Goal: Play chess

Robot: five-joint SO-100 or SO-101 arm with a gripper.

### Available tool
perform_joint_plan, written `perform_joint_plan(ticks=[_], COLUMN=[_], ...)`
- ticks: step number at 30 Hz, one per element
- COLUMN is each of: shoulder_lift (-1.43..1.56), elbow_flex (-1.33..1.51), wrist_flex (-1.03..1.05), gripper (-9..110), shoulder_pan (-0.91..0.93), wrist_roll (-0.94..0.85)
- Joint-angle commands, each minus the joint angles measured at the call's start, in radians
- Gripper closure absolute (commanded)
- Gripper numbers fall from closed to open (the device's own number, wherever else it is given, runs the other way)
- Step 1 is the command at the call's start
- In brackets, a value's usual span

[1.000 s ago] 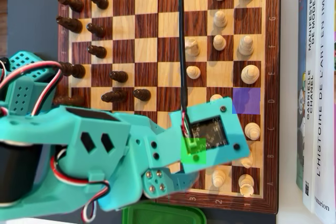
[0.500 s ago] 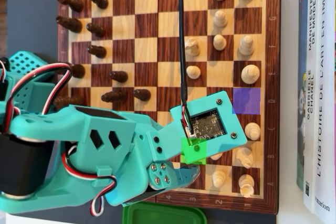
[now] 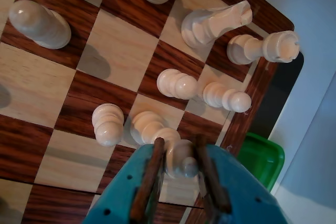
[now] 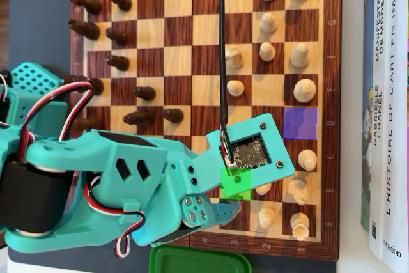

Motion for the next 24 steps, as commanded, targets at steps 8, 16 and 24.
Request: perform_joint_plan(ticks=[8, 16, 24], shoulder_lift=[0.018, 0.020, 0.021], elbow_flex=[-0.011, -0.008, -0.012], wrist_flex=[-0.002, -0.002, -0.002], gripper=[101, 101, 97], shoulder_pan=[0.028, 0.021, 0.021], wrist_roll=[-0.091, -0.091, -0.089])
